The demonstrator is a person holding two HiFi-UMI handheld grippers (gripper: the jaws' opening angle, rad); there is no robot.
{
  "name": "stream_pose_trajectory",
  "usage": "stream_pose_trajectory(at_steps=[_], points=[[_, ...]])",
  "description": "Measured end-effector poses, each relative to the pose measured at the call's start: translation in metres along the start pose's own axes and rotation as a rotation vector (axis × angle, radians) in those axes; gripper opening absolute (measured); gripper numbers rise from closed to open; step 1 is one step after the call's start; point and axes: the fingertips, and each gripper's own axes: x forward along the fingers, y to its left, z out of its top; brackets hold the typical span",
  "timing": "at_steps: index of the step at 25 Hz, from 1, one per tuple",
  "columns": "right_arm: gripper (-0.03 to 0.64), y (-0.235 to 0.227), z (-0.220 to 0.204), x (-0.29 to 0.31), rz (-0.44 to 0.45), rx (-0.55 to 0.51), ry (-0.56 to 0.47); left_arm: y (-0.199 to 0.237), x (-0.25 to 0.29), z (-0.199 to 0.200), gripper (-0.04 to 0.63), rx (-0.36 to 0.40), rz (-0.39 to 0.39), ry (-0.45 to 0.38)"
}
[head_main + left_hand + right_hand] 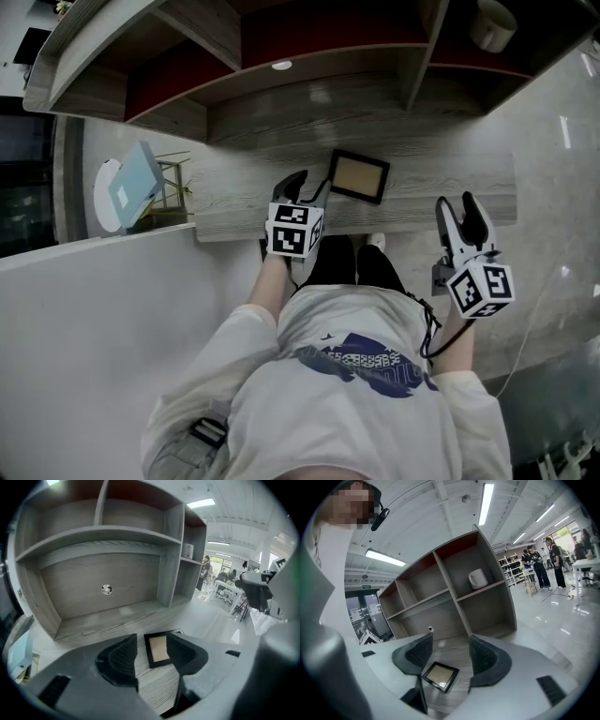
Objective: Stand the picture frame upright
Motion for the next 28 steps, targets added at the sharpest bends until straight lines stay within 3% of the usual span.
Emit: stream_pose_trajectory(at_steps=[15, 28], points=[[0.241, 0.029, -0.037, 0.045, -0.053, -0.023, 0.096, 0.008, 0.072, -0.043, 0.198, 0.035, -0.154, 0.201], [0.241, 0.013, -0.118, 0.091, -0.132, 0.052, 0.331, 0.013, 0.100, -0.061, 0.193, -0.003, -0.165, 0.284]])
